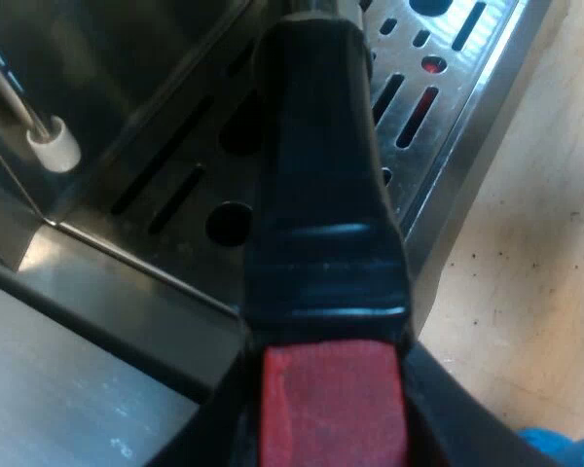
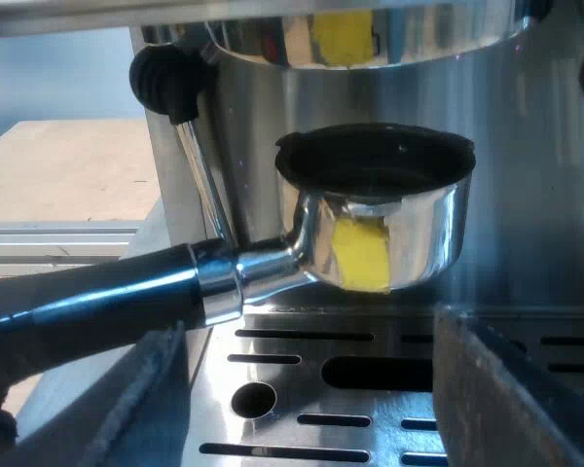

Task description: Put the handle in the coffee machine

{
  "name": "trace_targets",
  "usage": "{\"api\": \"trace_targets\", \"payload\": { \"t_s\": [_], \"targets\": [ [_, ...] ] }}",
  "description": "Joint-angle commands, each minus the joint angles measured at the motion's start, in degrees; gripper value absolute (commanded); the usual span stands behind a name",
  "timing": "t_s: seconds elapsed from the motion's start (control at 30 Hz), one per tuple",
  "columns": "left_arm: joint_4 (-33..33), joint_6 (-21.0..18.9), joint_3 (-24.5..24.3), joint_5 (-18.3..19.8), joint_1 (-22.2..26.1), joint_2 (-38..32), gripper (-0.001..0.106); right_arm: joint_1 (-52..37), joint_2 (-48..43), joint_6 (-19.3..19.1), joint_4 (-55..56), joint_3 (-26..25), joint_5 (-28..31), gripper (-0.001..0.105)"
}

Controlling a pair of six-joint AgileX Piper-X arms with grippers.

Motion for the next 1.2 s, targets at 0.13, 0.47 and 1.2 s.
{"api": "trace_targets", "payload": {
  "t_s": [0.13,0.47,1.2],
  "targets": [
    [-1.27,-0.26,-1.26,4.64,-0.22,-0.5,0.0,-0.27,-0.07,-0.76,-0.51,-0.19,0.4,0.056],
    [-0.88,-1.36,-3.58,4.64,-0.22,-0.5,0.0,-0.27,-0.07,-0.76,-0.51,-0.19,0.4,0.056],
    [-0.77,-1.54,-5.62,5.05,-0.22,-0.5,0.0,-0.27,-0.07,-0.76,-0.51,-0.19,0.4,0.056]
  ]
}}
